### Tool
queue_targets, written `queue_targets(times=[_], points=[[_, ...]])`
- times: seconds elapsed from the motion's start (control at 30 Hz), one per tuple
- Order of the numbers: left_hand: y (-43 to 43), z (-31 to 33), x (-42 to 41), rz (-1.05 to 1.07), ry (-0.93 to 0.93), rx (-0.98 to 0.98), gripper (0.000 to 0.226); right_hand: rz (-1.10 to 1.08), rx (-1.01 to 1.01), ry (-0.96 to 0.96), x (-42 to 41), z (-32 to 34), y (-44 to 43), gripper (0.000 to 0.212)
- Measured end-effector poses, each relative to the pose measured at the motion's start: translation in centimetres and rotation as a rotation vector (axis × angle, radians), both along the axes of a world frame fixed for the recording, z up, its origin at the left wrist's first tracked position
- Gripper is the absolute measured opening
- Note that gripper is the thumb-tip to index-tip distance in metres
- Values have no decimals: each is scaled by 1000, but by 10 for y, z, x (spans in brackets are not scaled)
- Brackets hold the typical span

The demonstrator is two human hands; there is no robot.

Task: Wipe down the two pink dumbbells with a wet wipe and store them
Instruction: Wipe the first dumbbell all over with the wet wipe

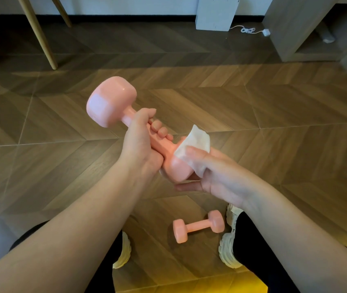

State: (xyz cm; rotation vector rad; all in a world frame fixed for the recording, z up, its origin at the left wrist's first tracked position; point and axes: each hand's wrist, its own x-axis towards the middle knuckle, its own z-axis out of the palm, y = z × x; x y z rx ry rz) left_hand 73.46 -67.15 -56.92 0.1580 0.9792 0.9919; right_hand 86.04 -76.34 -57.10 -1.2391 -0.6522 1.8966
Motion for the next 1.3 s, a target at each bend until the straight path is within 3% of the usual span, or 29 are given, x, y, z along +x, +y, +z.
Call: queue_targets(times=[0.07,0.4,0.6,0.8,1.03,1.3], points=[[1,0,-1,6,-16,-16,31,-29,-17,64,3,0,0,67],[-1,1,-1,20,-9,-19,33,-89,45,-107,-13,-4,-3,46],[5,8,-2,59,-39,12,35,-73,101,52,-2,-3,-3,48],[-2,5,-2,26,-22,29,36,-97,48,-81,-17,-8,-4,58],[1,5,-3,64,-40,15,37,-37,76,87,-6,-4,-5,54],[-8,6,4,41,-57,32,37,-157,42,-153,-18,-8,-5,62]])
